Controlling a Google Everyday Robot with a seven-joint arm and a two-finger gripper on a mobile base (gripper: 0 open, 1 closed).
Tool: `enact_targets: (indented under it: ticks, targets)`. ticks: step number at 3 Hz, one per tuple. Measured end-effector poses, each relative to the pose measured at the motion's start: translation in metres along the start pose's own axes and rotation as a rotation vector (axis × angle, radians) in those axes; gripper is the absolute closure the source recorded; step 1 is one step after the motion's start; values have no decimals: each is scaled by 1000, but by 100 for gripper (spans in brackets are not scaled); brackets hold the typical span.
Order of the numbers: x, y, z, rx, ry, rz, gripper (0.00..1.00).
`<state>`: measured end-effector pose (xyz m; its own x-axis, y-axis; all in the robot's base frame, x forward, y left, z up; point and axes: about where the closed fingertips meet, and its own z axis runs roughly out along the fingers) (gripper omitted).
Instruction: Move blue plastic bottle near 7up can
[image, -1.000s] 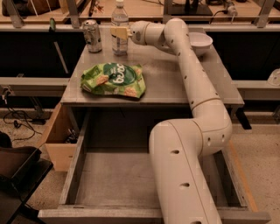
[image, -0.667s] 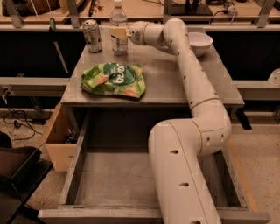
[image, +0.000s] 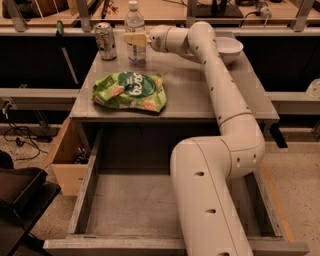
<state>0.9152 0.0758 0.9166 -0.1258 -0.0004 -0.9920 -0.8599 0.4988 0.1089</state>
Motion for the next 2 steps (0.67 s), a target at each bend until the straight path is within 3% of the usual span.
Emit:
enact_targets:
  ticks: [1,2]
  targets:
    - [2,2,3,-4,2,1,6]
    - [2,3,6,-7,3,2,0]
